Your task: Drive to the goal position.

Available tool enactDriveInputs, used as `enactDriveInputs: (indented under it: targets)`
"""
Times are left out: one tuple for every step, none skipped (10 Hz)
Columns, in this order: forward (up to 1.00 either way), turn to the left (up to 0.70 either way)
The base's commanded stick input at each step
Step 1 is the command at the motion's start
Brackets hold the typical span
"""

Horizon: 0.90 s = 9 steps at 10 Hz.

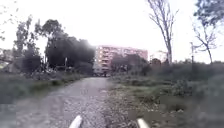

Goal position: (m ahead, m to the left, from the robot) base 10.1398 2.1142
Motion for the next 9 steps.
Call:
enactDriveInputs:
  targets:
    - [1.00,0.00]
    - [1.00,0.00]
    - [1.00,0.00]
    - [1.00,0.00]
    - [1.00,0.00]
    - [1.00,0.00]
    - [1.00,0.04]
    - [1.00,0.14]
    - [1.00,0.23]
